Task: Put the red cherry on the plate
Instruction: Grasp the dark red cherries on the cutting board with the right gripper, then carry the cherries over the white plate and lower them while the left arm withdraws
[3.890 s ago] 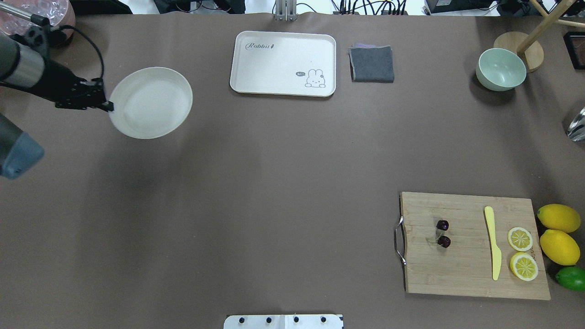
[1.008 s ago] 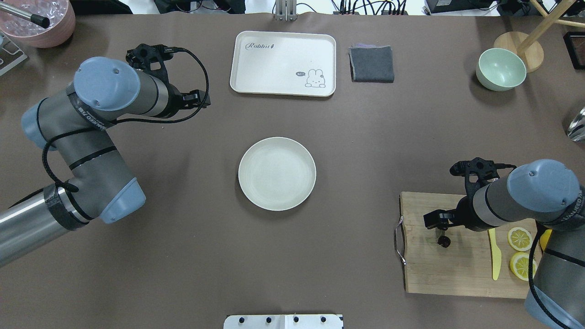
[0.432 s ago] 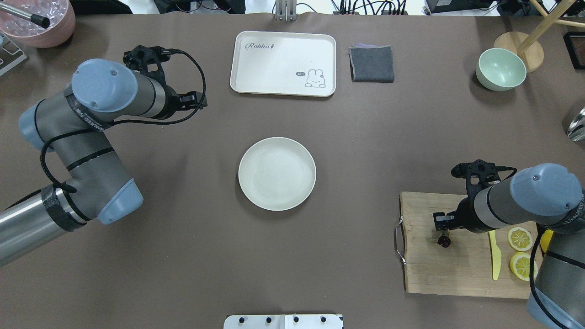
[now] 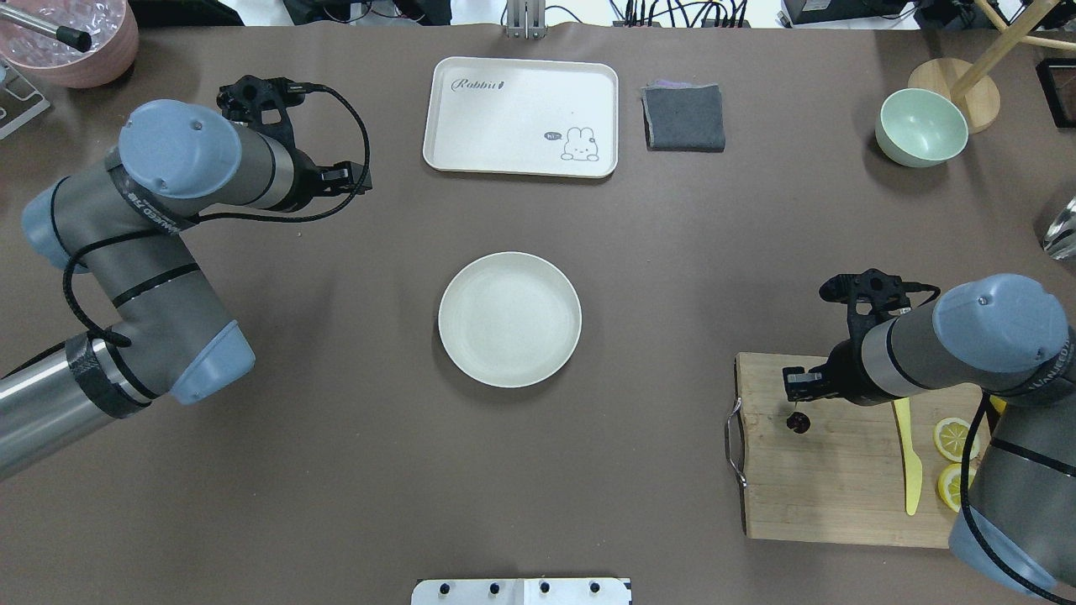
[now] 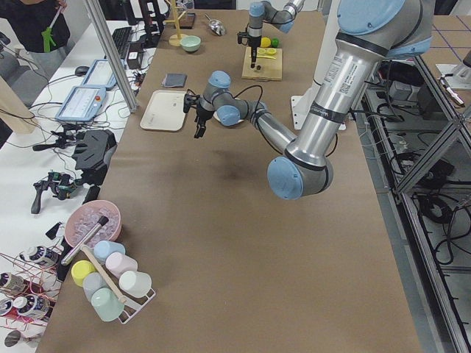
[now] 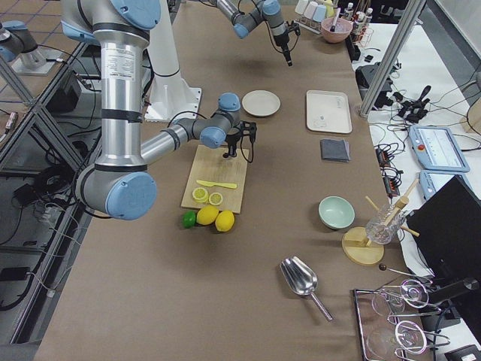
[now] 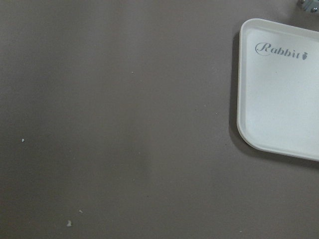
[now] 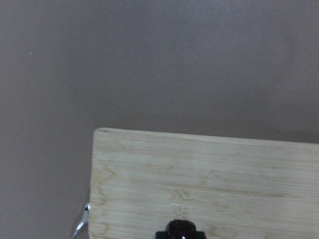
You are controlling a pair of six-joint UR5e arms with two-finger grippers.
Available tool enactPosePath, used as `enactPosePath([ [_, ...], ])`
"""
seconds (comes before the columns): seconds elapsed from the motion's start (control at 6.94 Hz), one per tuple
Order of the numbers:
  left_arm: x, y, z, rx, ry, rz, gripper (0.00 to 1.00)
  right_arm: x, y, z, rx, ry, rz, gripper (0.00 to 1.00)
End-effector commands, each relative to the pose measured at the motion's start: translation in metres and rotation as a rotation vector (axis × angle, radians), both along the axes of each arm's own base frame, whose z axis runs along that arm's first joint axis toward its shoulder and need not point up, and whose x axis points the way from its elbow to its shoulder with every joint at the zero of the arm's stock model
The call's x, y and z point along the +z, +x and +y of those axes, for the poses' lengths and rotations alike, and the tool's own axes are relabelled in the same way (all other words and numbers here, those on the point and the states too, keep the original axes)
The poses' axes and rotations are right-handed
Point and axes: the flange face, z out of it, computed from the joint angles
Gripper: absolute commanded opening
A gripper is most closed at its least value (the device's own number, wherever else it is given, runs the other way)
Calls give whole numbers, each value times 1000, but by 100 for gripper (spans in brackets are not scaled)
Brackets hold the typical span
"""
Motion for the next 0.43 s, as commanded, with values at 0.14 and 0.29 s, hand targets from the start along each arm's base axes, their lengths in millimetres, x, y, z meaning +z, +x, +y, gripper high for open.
enactPosePath([
  [0.14, 76, -80, -43, 63, -72, -80, 98, -136, -59, -47, 10, -14, 11, 0],
  [0.29, 106, -108, -59, 45, -142, -81, 98, -173, -84, -55, 3, -10, 13, 0],
])
